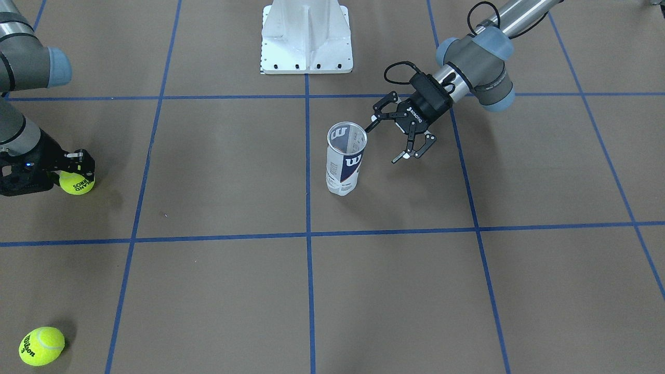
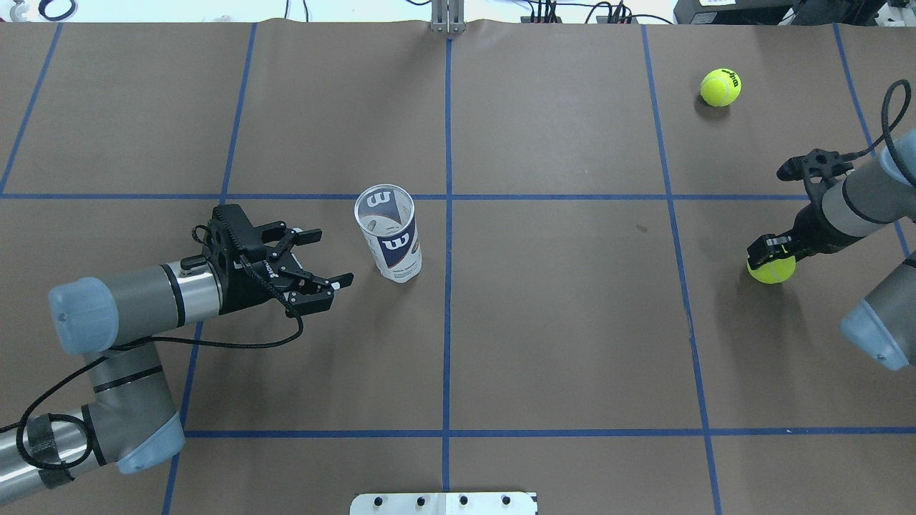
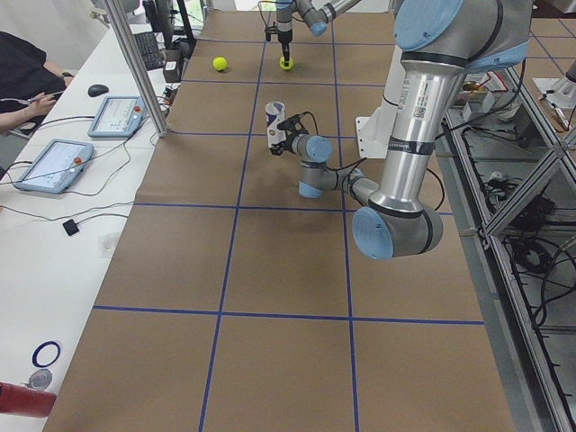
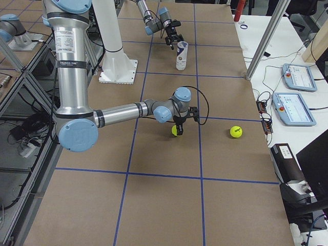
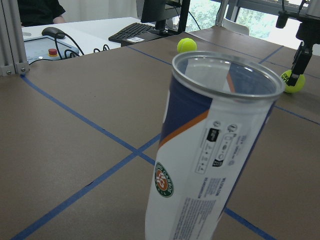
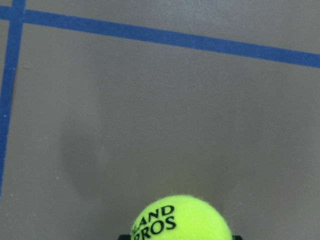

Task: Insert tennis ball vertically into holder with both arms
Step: 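Lift the ball with the right gripper while the left gripper grasps the can's side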

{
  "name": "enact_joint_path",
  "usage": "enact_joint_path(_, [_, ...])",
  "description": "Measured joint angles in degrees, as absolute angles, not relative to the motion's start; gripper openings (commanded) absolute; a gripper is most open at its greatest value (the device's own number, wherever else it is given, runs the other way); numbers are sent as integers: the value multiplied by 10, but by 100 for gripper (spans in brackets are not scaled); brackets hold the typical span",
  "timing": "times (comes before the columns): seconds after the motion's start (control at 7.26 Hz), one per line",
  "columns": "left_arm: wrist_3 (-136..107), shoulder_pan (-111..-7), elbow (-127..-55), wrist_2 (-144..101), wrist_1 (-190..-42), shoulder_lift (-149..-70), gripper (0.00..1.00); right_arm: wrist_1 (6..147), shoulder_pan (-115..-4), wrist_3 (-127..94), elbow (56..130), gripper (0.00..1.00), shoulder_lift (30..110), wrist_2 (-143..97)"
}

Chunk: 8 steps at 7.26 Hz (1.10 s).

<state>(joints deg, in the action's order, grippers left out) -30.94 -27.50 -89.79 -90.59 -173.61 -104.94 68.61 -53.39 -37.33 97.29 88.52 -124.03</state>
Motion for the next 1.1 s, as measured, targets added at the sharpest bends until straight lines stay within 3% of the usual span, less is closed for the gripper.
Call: enact_joint_path(1.1, [-307, -263, -851, -903, -1735, -1090, 99, 684, -626, -372, 1034, 0, 830, -1316])
